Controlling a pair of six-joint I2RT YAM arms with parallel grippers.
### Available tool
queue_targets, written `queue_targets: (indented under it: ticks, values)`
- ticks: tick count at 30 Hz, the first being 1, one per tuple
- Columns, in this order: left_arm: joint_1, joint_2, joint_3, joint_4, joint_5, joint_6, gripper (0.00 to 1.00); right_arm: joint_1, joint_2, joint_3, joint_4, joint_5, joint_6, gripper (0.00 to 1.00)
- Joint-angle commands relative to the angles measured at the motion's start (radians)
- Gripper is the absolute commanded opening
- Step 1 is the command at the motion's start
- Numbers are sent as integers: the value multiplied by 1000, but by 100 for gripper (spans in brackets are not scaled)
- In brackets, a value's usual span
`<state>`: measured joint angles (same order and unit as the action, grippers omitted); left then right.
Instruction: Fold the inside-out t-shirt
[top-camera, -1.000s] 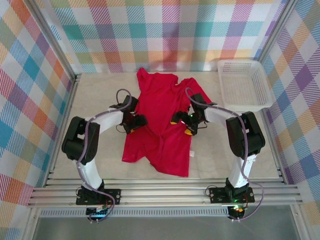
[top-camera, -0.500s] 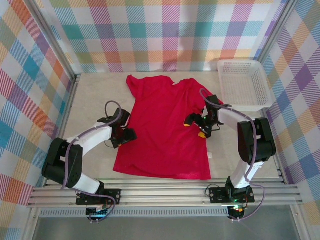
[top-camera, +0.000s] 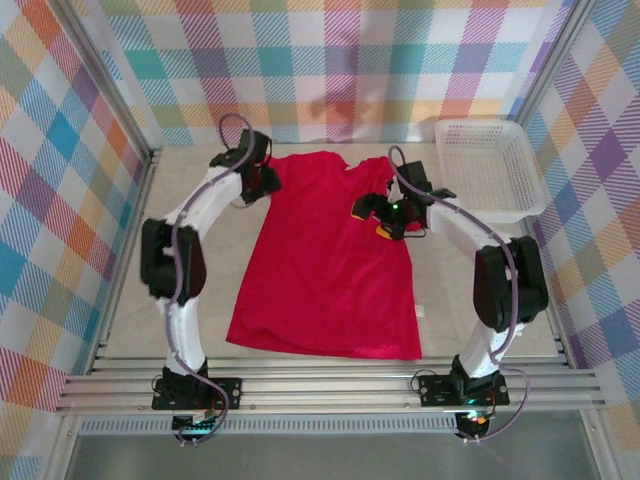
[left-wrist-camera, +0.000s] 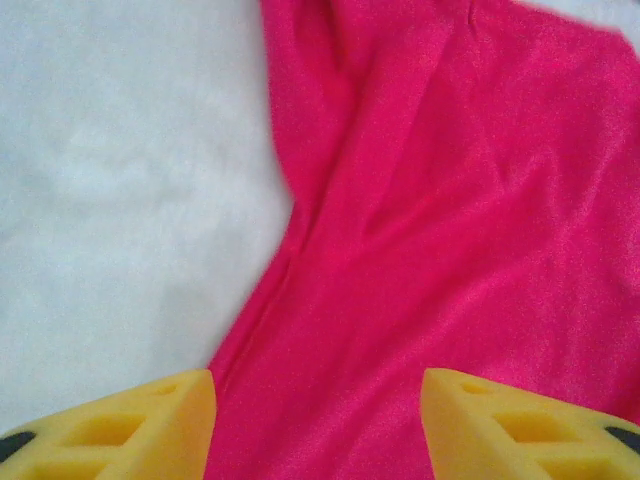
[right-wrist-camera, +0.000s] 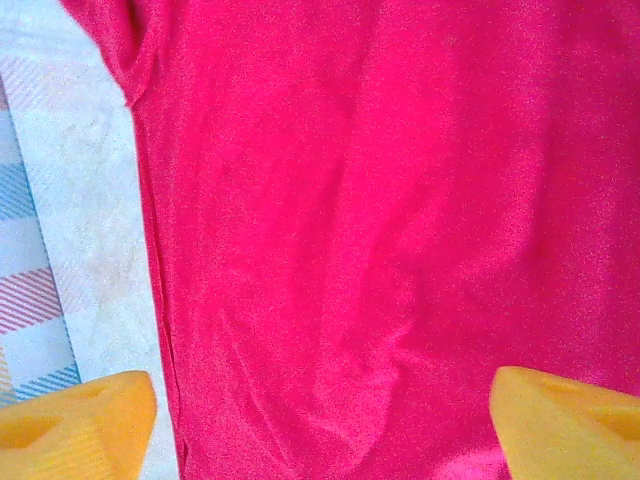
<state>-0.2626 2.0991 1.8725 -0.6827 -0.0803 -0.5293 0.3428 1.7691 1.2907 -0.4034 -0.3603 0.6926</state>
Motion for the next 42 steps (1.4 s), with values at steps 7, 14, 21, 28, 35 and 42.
queue_targets:
  ticks: [7, 14, 21, 28, 35, 42]
  values:
    - [65, 547, 734, -125, 51, 111, 59, 111, 175, 162, 56, -2, 23, 83]
    - [137, 642, 734, -83, 59, 0, 49, 121, 236, 144, 48, 34, 19, 83]
    - [178, 600, 671, -187, 43, 21, 0, 75, 212, -12, 8, 118, -37, 77]
    - [271, 299, 233, -33, 54, -9, 0, -16, 182, -160, -45, 195, -64, 73]
    - [302, 134, 2, -3, 18, -18, 1, -27, 185, -163, -61, 205, -72, 73]
    - [254, 72, 10, 18, 89, 87, 38, -27, 190, -123, -60, 147, -78, 73]
